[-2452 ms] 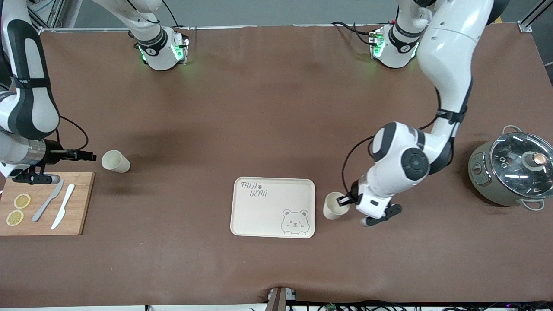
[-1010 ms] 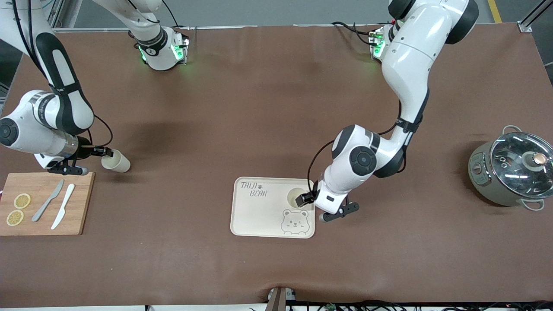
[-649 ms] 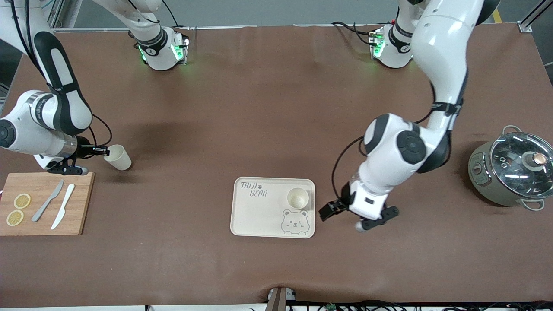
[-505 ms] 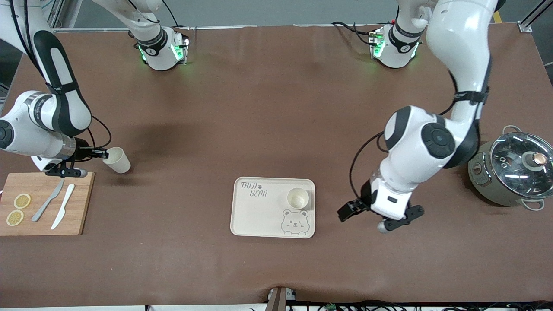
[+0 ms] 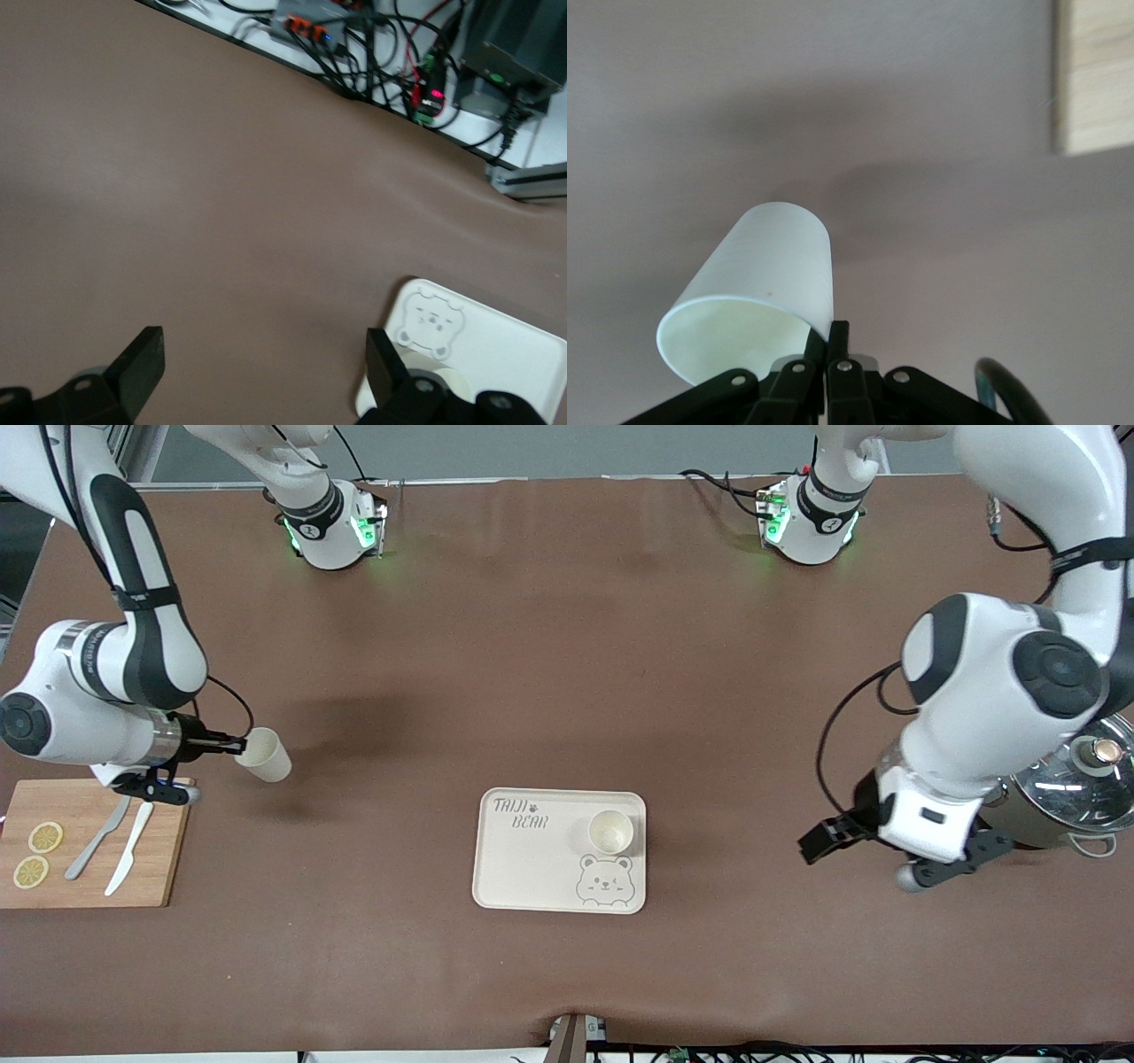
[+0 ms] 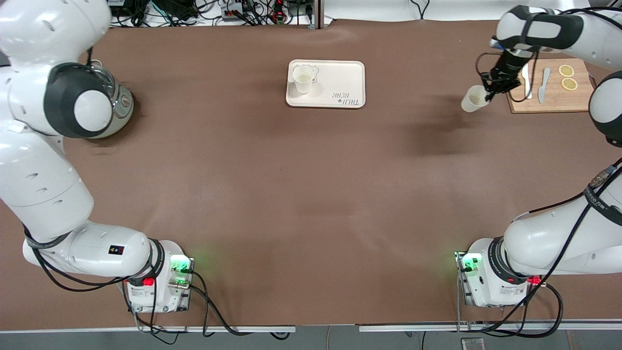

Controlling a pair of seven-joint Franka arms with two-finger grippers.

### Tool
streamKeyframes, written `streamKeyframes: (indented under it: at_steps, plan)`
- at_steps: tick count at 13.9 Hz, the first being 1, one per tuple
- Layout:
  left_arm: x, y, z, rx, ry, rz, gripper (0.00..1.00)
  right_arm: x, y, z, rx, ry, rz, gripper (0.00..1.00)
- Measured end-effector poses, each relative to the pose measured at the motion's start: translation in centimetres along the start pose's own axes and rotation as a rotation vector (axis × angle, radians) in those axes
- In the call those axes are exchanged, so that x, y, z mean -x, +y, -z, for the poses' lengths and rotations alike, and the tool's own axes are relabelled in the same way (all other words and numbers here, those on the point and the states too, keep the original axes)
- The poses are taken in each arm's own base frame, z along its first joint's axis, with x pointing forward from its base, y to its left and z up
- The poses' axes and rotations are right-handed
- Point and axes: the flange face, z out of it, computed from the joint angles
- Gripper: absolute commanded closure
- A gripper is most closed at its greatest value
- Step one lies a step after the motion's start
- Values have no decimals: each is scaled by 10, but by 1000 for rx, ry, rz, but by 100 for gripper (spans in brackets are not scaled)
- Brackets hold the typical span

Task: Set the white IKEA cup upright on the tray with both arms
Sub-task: 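Withdraw the left gripper while the right gripper grasps the second cup, then carry the second white cup with the right gripper over the tray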

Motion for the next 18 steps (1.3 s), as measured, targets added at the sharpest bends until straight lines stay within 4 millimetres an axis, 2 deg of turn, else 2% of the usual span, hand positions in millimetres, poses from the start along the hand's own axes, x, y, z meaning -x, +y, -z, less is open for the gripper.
streamKeyframes:
  at_steps: [2, 4, 8, 11, 13, 16, 18]
  plan:
    - [-14, -42, 12, -46, -45, -25, 0, 2, -42, 2, -47, -6, -91, 100]
    - [-24, -77, 30, -72, -76, -97, 0, 2, -81, -7, -106, -39, -189, 100]
    - [-25, -123, 87, -95, -99, -211, 0, 7, -157, -25, -138, -90, -380, 100]
    - [-8, -128, 119, -111, -132, -246, 0, 14, -209, -12, -155, -81, -529, 100]
    - [4, -123, 131, -120, -160, -258, 0, 19, -243, -9, -175, -89, -609, 100]
    - [14, -120, 147, -123, -161, -267, 0, 25, -293, -24, -226, -129, -693, 100]
    - [24, -119, 161, -130, -175, -280, 0, 23, -318, -39, -262, -124, -729, 100]
